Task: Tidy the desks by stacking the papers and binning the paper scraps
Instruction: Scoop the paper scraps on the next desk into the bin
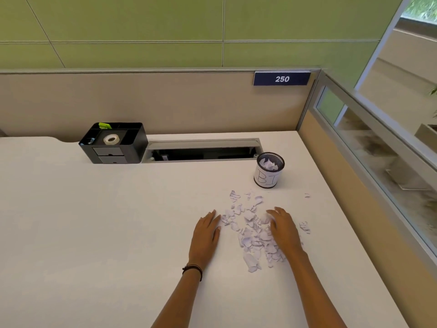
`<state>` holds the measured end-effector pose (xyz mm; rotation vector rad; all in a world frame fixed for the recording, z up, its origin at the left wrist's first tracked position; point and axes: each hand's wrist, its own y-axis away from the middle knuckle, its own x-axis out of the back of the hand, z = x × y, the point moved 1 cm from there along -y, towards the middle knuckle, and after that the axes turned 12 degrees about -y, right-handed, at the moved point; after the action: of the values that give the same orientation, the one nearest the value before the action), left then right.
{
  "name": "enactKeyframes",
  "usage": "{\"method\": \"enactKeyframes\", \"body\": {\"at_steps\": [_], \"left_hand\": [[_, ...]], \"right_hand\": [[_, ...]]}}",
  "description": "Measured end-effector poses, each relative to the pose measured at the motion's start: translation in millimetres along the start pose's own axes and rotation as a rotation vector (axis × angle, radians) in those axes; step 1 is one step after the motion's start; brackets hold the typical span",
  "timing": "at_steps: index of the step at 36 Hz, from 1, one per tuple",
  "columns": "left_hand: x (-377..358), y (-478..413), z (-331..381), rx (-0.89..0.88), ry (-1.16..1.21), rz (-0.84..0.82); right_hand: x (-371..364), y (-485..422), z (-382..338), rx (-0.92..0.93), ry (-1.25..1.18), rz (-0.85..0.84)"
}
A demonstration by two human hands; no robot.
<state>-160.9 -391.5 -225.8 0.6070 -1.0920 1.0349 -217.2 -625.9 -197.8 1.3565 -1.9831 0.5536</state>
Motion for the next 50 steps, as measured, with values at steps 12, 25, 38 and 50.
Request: {"method": "enactKeyframes", "body": {"at_steps": [12, 25, 38, 50], "left_hand": [[-0.6, 15.6, -0.5, -0.010, 0.000, 0.005], [3.8, 25.4, -1.1, -0.029, 0.013, 0.015], [-1.7, 13.3, -5.8, -0.019, -0.122, -0.029], [-3.0, -6.0, -16.0, -0.010, -0.150, 0.001]], "right_hand": [[-0.1, 19.0, -2.4, 0.031, 0.065, -0.013], [2.4, 22.7, -15.8, -0.025, 0.089, 0.031], [0.7, 0.5, -16.6, -0.020, 0.196, 0.038], [23.8, -28.2, -22.1, -0.001, -0.349, 0.276]]}}
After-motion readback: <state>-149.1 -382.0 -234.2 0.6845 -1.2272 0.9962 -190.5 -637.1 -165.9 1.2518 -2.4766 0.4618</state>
